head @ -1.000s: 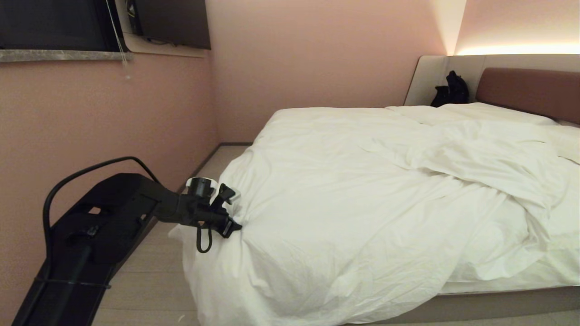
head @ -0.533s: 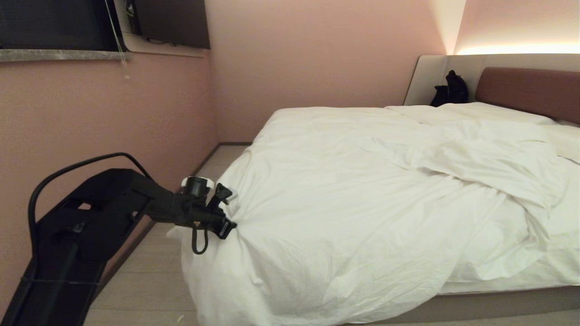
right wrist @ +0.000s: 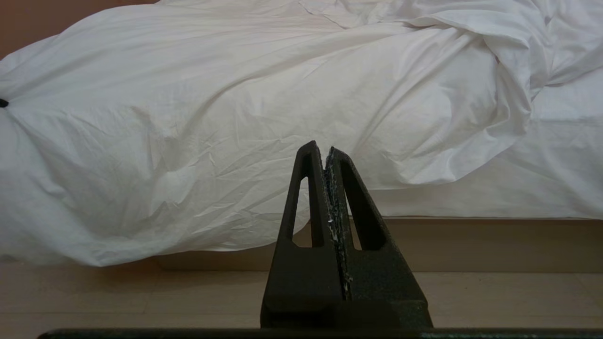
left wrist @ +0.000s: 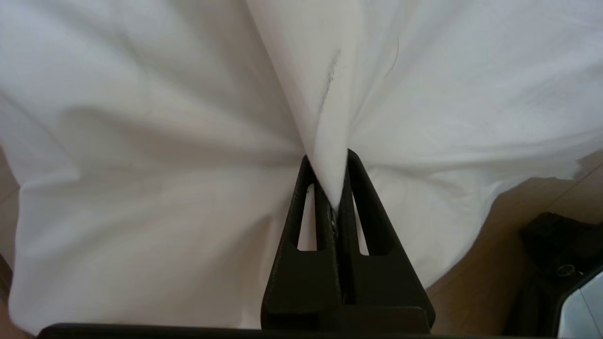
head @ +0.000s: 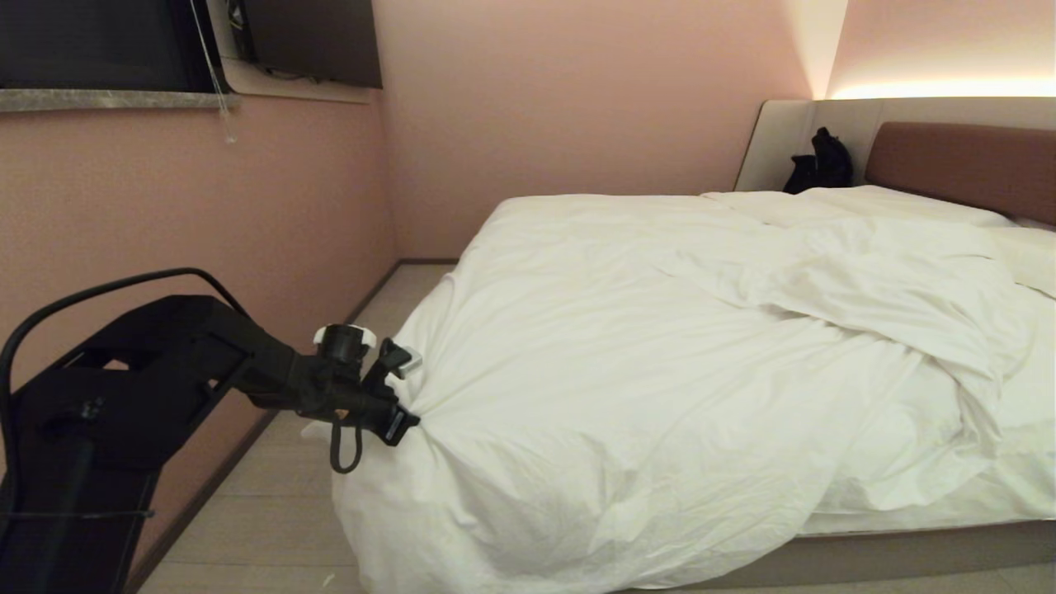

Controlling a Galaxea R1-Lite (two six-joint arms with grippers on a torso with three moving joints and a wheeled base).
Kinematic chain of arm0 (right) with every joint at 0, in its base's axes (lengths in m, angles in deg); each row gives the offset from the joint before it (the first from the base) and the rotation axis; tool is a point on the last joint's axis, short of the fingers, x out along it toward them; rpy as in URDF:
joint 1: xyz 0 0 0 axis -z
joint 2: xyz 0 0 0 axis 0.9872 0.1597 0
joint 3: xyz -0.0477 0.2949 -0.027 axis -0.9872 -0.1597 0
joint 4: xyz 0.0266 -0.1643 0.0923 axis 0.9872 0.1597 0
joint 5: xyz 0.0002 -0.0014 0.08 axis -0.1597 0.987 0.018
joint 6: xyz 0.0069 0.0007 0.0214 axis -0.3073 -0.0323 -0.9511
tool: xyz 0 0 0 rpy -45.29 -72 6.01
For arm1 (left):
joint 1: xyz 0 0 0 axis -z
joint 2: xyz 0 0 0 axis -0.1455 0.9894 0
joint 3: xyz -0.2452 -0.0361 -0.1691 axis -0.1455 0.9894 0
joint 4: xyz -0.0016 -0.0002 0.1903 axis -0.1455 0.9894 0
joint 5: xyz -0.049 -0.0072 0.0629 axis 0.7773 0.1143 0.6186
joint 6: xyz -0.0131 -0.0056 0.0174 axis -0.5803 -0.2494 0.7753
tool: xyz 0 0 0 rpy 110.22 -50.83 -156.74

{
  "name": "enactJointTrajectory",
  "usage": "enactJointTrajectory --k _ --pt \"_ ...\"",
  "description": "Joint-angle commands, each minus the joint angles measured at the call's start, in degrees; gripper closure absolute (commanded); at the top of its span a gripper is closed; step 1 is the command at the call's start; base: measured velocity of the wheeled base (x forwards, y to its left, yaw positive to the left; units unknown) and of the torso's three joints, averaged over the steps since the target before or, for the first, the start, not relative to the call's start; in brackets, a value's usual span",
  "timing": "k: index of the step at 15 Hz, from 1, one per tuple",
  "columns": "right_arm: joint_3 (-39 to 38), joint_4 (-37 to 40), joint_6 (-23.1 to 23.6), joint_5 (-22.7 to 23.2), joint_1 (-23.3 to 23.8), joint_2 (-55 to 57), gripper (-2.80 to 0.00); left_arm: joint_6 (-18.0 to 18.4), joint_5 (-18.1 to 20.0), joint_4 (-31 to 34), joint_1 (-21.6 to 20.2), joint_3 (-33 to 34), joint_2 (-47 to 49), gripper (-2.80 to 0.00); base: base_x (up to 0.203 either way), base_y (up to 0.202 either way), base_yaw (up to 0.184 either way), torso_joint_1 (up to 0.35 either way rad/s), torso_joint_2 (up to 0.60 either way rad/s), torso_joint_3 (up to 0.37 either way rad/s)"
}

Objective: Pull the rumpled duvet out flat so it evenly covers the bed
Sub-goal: Flatten the corners of the folded blanket

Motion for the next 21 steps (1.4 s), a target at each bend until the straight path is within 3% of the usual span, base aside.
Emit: enactJointTrajectory --k 1,16,21 --pt "0.0 -0.1 0.1 0.0 0.0 0.0 0.00 0.3 -0.1 0.1 -0.6 2.7 -2.9 0.00 0.000 0.000 0.000 0.000 0.00 0.000" --pt "0.0 0.0 0.0 0.0 0.0 0.0 0.00 3.1 -0.3 -0.5 -5.7 13.7 -10.3 0.00 0.000 0.000 0.000 0.000 0.00 0.000" --pt "0.0 -0.1 0.0 0.0 0.0 0.0 0.00 3.7 -0.2 -0.6 -9.6 18.2 -14.7 0.00 0.000 0.000 0.000 0.000 0.00 0.000"
